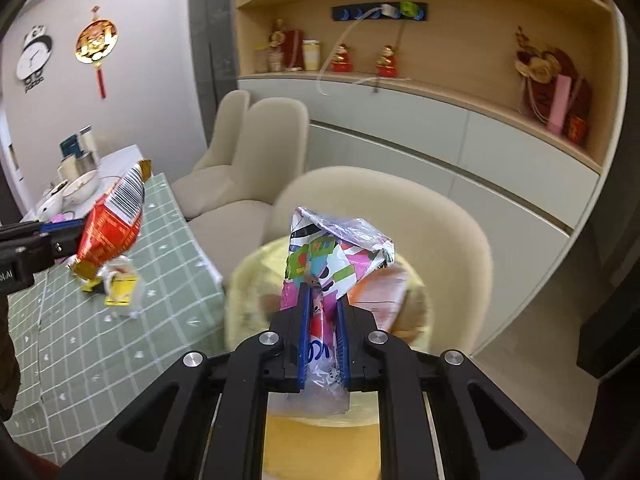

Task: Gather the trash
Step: 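Carry both packs to the bin and open both grippers inside, then move both open grippers back toward the remaining snacks on the table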

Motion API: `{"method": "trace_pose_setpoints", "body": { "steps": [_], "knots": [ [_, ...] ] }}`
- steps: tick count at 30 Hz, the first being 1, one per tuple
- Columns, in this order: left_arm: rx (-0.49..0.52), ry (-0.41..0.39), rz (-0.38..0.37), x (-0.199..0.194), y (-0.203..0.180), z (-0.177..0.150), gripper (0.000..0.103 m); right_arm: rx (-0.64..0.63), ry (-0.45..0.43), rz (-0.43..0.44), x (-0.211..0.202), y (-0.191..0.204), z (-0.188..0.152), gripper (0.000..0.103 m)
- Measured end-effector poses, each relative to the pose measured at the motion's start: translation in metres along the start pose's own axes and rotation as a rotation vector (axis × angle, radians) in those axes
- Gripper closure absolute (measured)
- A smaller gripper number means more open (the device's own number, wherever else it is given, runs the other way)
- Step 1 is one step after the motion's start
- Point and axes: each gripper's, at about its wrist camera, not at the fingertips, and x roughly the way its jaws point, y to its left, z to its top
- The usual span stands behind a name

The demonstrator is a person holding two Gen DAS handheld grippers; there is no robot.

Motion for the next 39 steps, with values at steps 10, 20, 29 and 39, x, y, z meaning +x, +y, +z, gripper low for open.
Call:
{"method": "trace_pose_setpoints", "body": {
  "steps": [10, 20, 29, 39],
  "knots": [
    [0.025, 0.12, -0.065, 0.098, -0.051, 0.018, 0.078, 0.031, 0.005, -0.012, 0.035, -0.072, 0.001, 0.09],
    [-0.099, 0.239, -0.149, 0.191, -0.033, 0.012, 0.068, 0.091, 0.034, 0.016, 0.067, -0.099, 0.006, 0.09],
    [-0.181, 0.186, -0.091, 0.152, 0.005, 0.014, 0.06, 0.07, 0.063, 0.161, 0.098, -0.065, 0.013, 0.09],
    [-0.299, 0.144, 0.023, 0.091, 0.062, -0.013, 0.059, -0.023, 0.367, 0.199, 0.196, -0.002, -0.007, 0.09]
  ]
}}
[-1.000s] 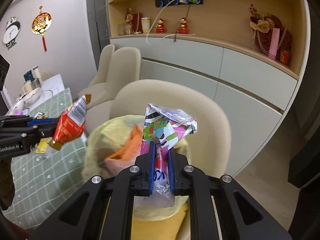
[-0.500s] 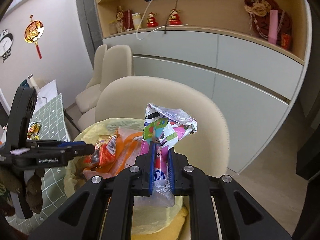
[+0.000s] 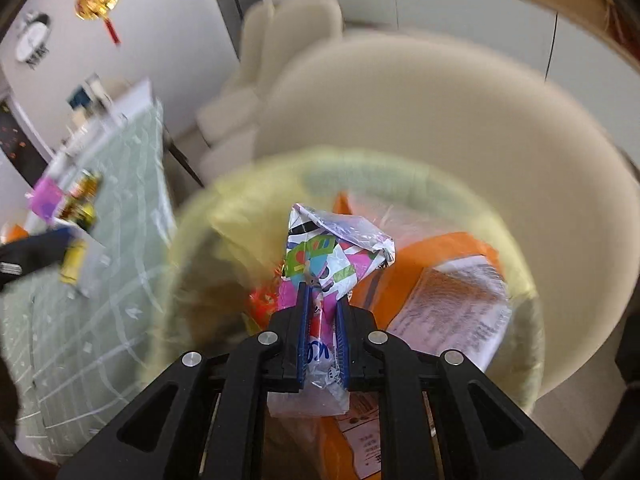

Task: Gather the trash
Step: 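Move both open grippers back toward the remaining snacks on the table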

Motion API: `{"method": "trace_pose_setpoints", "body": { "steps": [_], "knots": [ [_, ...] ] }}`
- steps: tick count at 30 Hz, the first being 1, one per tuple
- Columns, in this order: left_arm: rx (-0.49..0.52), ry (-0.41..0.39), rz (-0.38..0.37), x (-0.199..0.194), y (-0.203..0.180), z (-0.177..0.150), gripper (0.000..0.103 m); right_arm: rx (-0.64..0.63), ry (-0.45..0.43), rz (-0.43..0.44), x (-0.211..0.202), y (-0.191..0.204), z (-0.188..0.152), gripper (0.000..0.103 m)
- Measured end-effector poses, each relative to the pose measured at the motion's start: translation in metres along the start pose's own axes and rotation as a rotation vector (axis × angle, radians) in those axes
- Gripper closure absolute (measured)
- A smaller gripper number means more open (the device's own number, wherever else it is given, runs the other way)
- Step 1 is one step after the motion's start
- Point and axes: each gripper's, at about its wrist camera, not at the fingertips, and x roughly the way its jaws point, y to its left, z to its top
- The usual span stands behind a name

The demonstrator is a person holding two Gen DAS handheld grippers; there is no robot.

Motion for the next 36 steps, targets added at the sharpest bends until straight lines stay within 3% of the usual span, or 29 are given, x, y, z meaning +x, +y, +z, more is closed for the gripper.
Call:
{"method": "trace_pose_setpoints", "body": {
  "steps": [4, 7, 11, 13, 19, 24, 29, 36],
  "knots": [
    [-0.044, -0.018, 0.036, -0.019, 0.028, -0.016, 0.059, 0.051, 0.014, 0.006, 0.004, -0.006, -0.003, 0.09],
    [-0.076, -0.016, 0.054, -0.027, 0.044, -0.026, 0.059, 0.078, -0.022, -0.001, -0.007, -0.003, -0.007, 0.086],
    [-0.087, -0.034, 0.067, -0.05, 0.064, -0.037, 0.056, 0.105, -0.091, 0.015, -0.032, 0.002, -0.011, 0.061],
    [-0.083, -0.049, 0.073, -0.064, 0.071, -0.041, 0.055, 0.096, -0.116, -0.028, -0.044, 0.01, -0.014, 0.057],
    [-0.113, -0.106, 0.102, -0.109, 0.115, -0.056, 0.055, 0.091, -0.194, -0.111, -0.088, 0.033, -0.024, 0.057],
    [-0.185, -0.174, 0.164, -0.145, 0.173, -0.066, 0.055, 0.071, -0.259, -0.07, -0.12, 0.069, -0.025, 0.057],
    [-0.246, -0.258, 0.242, -0.172, 0.239, -0.071, 0.054, 0.02, -0.265, -0.011, -0.125, 0.121, -0.025, 0.057],
    [-0.119, -0.235, 0.225, -0.162, 0.279, -0.055, 0.054, -0.046, -0.272, 0.04, -0.112, 0.195, -0.023, 0.057]
  ]
}}
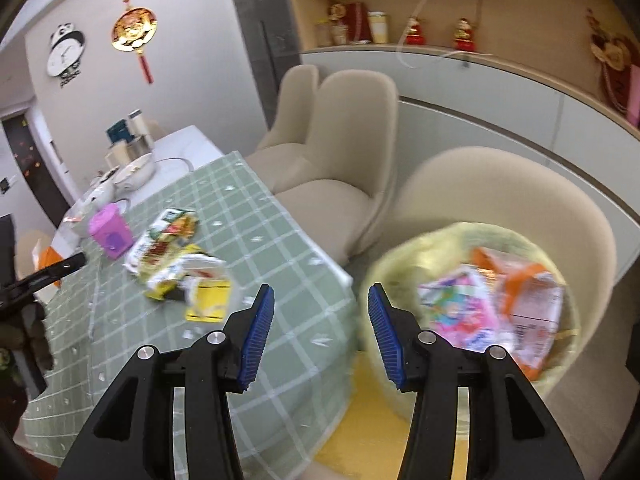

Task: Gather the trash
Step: 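Move both open grippers back toward the remaining snacks on the table, then grasp the yellow-red snack stick with the left gripper while the right grasps the yellow-white pack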

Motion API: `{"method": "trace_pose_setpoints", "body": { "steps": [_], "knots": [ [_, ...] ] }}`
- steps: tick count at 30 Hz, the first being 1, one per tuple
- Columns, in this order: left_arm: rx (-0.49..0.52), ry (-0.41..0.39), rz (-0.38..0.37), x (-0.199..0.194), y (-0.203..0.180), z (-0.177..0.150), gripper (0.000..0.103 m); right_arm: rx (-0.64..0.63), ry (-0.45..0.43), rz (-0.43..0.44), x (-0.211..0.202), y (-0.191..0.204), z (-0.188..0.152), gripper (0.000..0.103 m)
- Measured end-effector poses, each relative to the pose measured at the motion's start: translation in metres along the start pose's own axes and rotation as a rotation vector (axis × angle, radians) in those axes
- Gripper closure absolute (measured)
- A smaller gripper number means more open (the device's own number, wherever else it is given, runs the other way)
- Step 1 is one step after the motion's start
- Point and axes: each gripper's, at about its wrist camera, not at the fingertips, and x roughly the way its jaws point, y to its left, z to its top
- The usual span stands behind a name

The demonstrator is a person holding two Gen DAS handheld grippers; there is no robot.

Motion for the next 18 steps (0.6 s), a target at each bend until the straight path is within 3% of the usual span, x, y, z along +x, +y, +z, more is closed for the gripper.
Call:
{"method": "trace_pose_setpoints", "body": {
  "steps": [4, 7, 9, 12, 13, 14, 18],
  "knots": [
    [0.085, 0.032, -0.058, 0.031, -0.011, 0.011, 0.054, -0.041, 0.037, -0.001, 0.018, 0.026, -0.003, 0.057],
    [0.149, 0.062, -0.038, 0.067, -0.027, 0.017, 0.054, -0.07, 0.076, -0.004, 0.032, 0.038, -0.006, 0.057],
    [0.172, 0.101, -0.003, 0.092, -0.033, 0.02, 0.066, -0.09, 0.096, -0.008, 0.038, 0.042, -0.007, 0.057],
    [0.187, 0.147, 0.049, 0.127, -0.036, 0.022, 0.067, -0.11, 0.109, -0.023, 0.044, 0.043, -0.007, 0.057],
    [0.19, 0.157, 0.056, 0.132, -0.036, 0.021, 0.072, -0.116, 0.111, -0.024, 0.046, 0.041, -0.007, 0.057],
    [0.198, 0.17, 0.067, 0.138, -0.035, 0.021, 0.089, -0.121, 0.112, -0.025, 0.048, 0.041, -0.006, 0.057],
    [0.152, 0.168, 0.036, 0.119, -0.026, 0.017, 0.096, -0.146, 0.101, 0.02, 0.057, 0.056, -0.003, 0.057]
  ]
}}
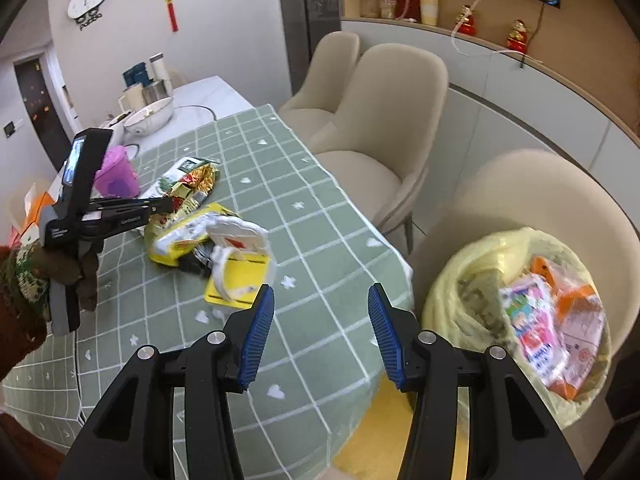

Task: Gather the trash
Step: 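Grasp the yellow-red snack stick with the left gripper while the right grasps the yellow-white pack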

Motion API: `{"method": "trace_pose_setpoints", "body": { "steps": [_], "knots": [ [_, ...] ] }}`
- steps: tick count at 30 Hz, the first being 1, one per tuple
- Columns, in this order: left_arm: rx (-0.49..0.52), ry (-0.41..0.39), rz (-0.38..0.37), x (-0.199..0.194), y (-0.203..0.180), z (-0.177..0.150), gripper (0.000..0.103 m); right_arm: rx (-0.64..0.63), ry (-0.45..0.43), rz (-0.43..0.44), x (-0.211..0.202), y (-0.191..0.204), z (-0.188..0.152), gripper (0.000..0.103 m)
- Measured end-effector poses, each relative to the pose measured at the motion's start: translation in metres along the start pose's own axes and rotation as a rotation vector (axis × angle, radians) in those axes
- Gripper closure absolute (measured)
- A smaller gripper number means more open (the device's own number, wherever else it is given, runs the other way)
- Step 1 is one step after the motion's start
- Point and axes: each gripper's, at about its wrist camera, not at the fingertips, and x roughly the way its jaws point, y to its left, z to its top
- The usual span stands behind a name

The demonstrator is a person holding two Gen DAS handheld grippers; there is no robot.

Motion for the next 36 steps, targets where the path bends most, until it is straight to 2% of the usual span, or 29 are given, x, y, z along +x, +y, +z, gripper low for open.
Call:
{"method": "trace_pose_setpoints", "body": {
  "steps": [5, 8, 11, 14, 17, 20, 22, 23, 25, 29, 31, 33, 36],
  "knots": [
    [-0.128, -0.002, -0.022, -0.053, 0.018, -0.041, 0.096, -0.023, 0.026, 0.158, 0.022, 0.044, 0.007, 0.057],
    [-0.213, 0.01, -0.001, -0.076, 0.033, -0.076, 0.096, -0.066, 0.039, 0.187, 0.036, 0.073, 0.013, 0.057],
    [-0.294, 0.012, 0.009, -0.091, 0.048, -0.101, 0.096, -0.091, 0.022, 0.17, 0.057, 0.104, 0.021, 0.057],
    [-0.301, 0.009, 0.023, -0.104, 0.056, -0.118, 0.096, -0.117, 0.004, 0.132, 0.075, 0.122, 0.027, 0.057],
    [-0.307, 0.012, 0.028, -0.114, 0.065, -0.13, 0.096, -0.206, -0.03, 0.067, 0.096, 0.144, 0.034, 0.057],
    [-0.31, 0.01, 0.009, -0.123, 0.074, -0.139, 0.096, -0.248, 0.009, 0.03, 0.121, 0.153, 0.038, 0.057],
    [-0.301, 0.014, -0.014, -0.126, 0.079, -0.142, 0.09, -0.216, 0.058, 0.057, 0.129, 0.15, 0.036, 0.058],
    [-0.298, 0.015, -0.02, -0.126, 0.08, -0.142, 0.084, -0.187, 0.077, 0.081, 0.13, 0.149, 0.032, 0.058],
    [-0.292, 0.012, -0.04, -0.127, 0.084, -0.142, 0.08, -0.14, 0.08, 0.133, 0.121, 0.149, 0.021, 0.058],
    [-0.285, 0.009, -0.084, -0.124, 0.087, -0.14, 0.073, -0.132, 0.11, 0.223, 0.098, 0.153, -0.003, 0.058],
    [-0.278, 0.006, -0.099, -0.122, 0.087, -0.137, 0.072, -0.143, 0.091, 0.221, 0.08, 0.154, -0.013, 0.058],
    [-0.273, -0.003, -0.11, -0.121, 0.087, -0.135, 0.071, -0.132, 0.016, 0.197, 0.058, 0.151, -0.019, 0.058],
    [-0.288, -0.017, -0.123, -0.122, 0.091, -0.134, 0.067, -0.044, -0.011, 0.19, 0.046, 0.139, -0.021, 0.058]
  ]
}}
